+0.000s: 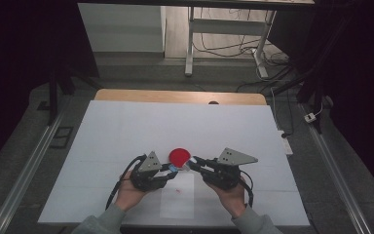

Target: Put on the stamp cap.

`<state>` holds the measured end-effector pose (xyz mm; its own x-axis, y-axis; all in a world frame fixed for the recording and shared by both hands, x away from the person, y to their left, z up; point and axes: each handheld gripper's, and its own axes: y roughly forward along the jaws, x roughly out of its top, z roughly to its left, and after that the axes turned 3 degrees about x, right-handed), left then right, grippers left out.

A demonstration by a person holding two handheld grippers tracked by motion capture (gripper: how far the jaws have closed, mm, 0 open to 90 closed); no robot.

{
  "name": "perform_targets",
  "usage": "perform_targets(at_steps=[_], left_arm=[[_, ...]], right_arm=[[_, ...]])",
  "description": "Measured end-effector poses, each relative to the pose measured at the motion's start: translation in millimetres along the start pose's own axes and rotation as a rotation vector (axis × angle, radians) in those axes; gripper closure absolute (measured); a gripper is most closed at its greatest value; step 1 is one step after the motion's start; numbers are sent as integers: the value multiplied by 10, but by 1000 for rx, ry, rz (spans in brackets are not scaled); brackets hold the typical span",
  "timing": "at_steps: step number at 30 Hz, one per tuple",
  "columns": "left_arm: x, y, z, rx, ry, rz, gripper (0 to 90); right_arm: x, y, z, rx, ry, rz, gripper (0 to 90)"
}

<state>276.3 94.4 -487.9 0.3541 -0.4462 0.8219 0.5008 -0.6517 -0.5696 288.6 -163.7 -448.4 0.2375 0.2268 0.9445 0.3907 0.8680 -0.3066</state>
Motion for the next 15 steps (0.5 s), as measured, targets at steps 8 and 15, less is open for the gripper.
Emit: perform_targets(at_steps=[8,15], left_arm=[[50,86,-59,-12,17,9,650],[74,137,-84,-18,22,12,650]], right_arm=[[4,1,6,2,-1,0,754],[5,1,7,2,-1,-1,754]])
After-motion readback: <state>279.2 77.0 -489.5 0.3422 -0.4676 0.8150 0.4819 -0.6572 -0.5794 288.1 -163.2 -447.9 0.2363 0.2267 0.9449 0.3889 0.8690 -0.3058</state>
